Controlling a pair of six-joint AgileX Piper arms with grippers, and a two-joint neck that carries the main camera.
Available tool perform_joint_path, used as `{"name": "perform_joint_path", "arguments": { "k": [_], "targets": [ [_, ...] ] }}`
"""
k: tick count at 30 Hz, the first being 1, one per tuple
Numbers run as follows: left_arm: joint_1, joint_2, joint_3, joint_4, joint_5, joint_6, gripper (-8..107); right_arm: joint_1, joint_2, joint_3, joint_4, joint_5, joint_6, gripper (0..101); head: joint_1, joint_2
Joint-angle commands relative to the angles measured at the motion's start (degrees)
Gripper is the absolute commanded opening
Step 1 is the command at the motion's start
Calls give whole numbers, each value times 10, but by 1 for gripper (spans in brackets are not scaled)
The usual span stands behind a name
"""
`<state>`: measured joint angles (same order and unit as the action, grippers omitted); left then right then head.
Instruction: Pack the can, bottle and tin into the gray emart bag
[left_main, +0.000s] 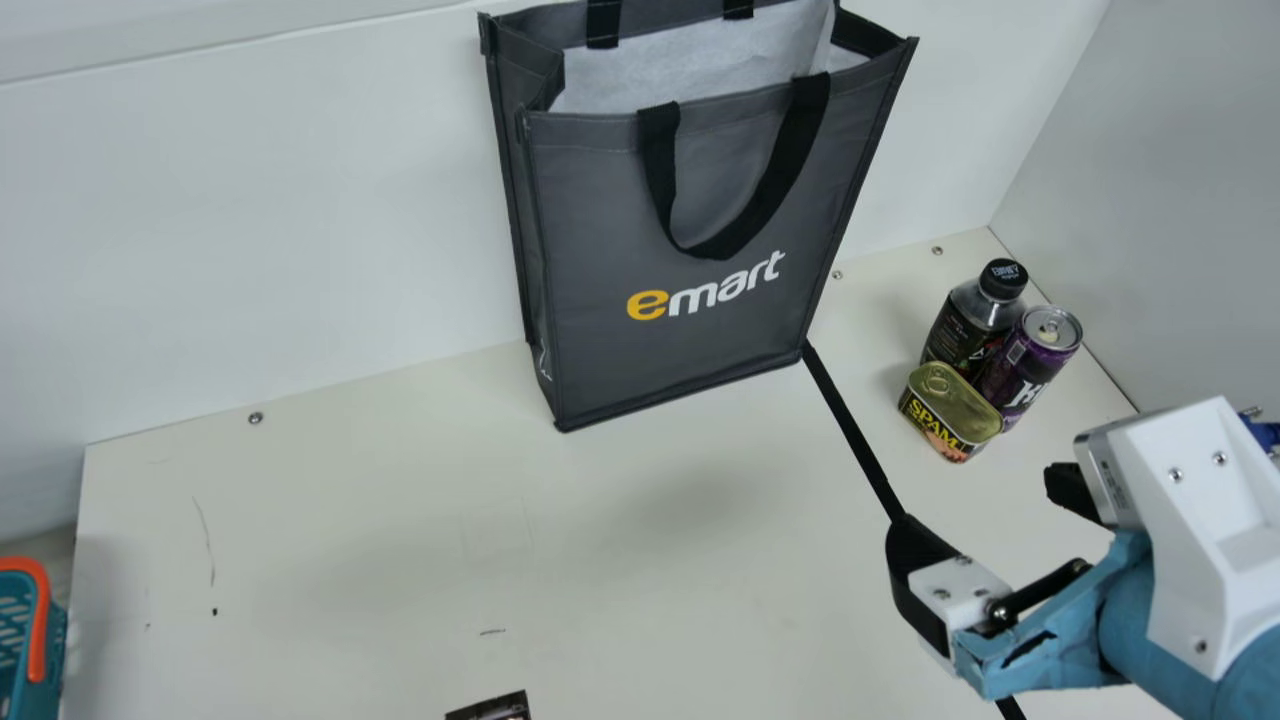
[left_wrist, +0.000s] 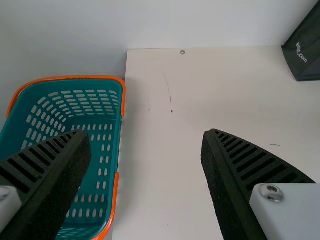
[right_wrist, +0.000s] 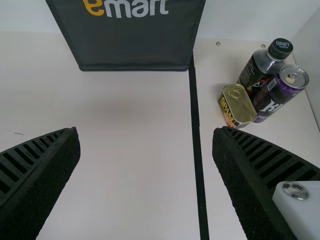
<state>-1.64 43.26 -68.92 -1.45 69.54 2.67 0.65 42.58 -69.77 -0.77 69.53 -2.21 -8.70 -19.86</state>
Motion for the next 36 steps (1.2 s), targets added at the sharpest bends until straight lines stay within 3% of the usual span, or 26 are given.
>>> {"name": "perform_joint_path", "arguments": {
  "k": [1,36],
  "targets": [
    [0,0,0,0,0,0,90,0,0,0,0,0,0,91,-13,-1],
    [0,0,0,0,0,0,90,8,20,-15,-4,-9,2,91,-13,-1]
  ]
}}
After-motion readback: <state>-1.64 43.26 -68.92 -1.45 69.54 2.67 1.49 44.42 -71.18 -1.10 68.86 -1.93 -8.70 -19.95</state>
